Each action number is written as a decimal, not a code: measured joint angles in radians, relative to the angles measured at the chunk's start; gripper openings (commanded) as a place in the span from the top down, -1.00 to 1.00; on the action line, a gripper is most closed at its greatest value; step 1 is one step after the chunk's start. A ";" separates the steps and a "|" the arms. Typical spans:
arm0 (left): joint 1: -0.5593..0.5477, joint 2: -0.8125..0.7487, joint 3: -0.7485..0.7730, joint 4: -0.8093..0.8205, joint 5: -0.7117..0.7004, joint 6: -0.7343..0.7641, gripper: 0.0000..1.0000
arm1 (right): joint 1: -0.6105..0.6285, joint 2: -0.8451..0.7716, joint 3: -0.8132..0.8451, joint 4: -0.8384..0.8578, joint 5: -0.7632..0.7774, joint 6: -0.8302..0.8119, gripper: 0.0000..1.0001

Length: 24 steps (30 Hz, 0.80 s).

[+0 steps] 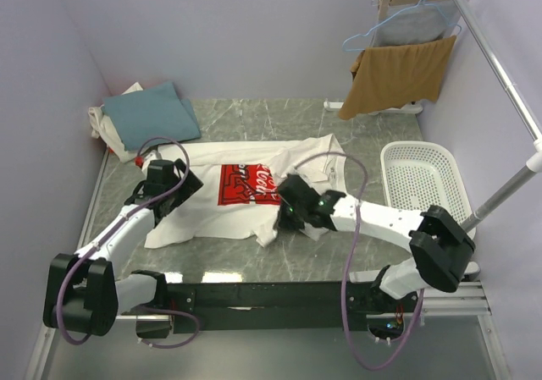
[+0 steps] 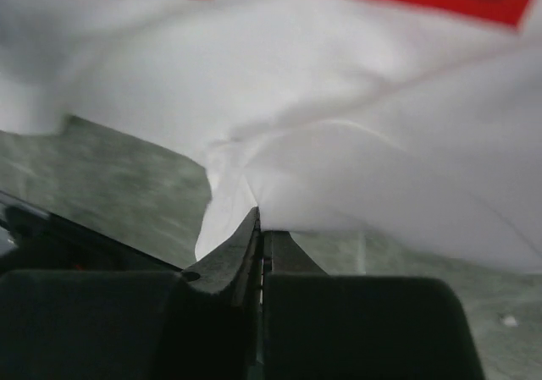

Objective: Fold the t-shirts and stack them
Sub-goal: Grap the side of the flattened tshirt closest away from the robot with both arms

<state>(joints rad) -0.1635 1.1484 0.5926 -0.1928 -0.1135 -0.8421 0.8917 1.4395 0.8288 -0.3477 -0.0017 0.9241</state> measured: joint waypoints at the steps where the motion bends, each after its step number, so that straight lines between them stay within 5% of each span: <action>1: 0.000 0.010 0.000 0.004 0.005 0.007 -0.99 | 0.005 0.020 0.072 -0.038 0.020 -0.021 0.88; 4: 0.000 0.047 0.000 0.013 0.022 0.019 -0.99 | 0.008 0.140 0.318 -0.111 0.075 -0.108 0.59; 6: 0.000 0.077 0.002 0.013 0.038 0.024 -0.99 | 0.008 0.232 0.439 -0.156 0.095 -0.157 0.18; 12: 0.000 0.137 0.008 0.013 0.076 0.038 -0.99 | -0.003 0.646 0.834 -0.270 0.205 -0.309 0.15; 14: 0.000 0.138 0.008 0.011 0.084 0.039 -0.99 | -0.017 0.714 0.870 -0.290 0.239 -0.344 -0.10; 19: 0.000 0.133 0.008 0.008 0.090 0.044 -0.99 | -0.063 0.663 0.821 -0.314 0.327 -0.376 -0.31; 24: 0.000 0.122 0.008 0.010 0.090 0.045 -0.99 | -0.082 0.322 0.552 -0.315 0.385 -0.362 -0.33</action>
<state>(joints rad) -0.1635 1.2705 0.6006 -0.1833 -0.0238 -0.7967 0.8097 1.7618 1.3808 -0.6628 0.3836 0.5617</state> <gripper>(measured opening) 0.995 0.664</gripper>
